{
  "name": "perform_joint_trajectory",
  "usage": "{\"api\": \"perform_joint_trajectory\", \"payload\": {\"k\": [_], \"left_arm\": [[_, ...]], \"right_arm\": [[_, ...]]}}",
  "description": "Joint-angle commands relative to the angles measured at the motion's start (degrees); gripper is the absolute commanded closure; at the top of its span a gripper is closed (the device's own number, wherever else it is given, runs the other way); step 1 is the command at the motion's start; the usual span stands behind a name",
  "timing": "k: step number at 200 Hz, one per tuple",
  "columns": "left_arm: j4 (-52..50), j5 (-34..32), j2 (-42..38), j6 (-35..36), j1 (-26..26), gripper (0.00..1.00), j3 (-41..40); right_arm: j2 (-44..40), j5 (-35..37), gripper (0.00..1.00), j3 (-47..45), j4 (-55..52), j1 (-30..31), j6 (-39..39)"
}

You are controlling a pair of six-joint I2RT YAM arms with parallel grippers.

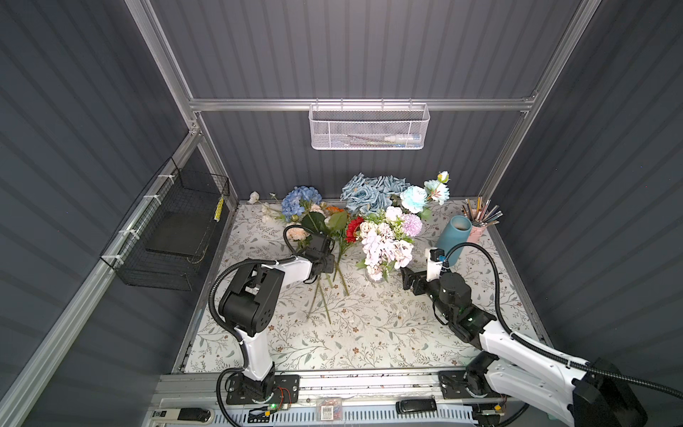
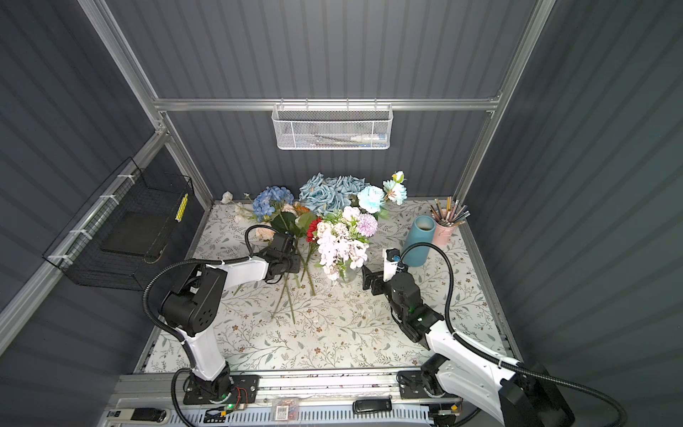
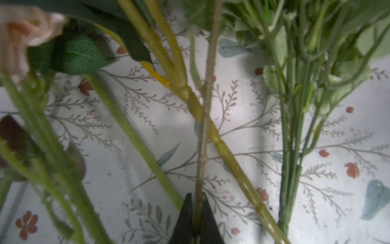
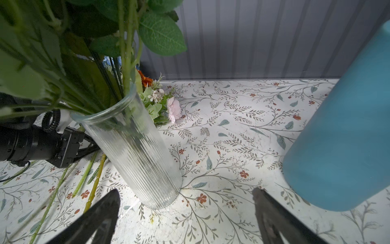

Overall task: Arrange flowers in a vase
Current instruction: Pick up the flower from the flowers.

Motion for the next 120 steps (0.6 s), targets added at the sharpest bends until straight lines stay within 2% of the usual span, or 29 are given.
{"api": "perform_joint_trajectory", "payload": {"k": [1, 81, 120], "left_arm": [[-0.2, 2.1, -2.5, -0.9, 0.2, 1.0, 0.7], [-0.3, 0.0, -24.1, -3.8, 0.2, 1.0, -3.9], [6.3, 2.3, -32.8, -4.7, 0.2, 1.0, -7.7]], "right_arm": [[-1.7, 1.6, 0.01, 1.4, -0.6, -0.3, -1.0], [-9.4, 2.4, 0.01, 5.1, -5.1, -0.4, -3.4], [-14.9, 0.7, 0.01, 10.0, -10.9, -0.4, -4.5]]}}
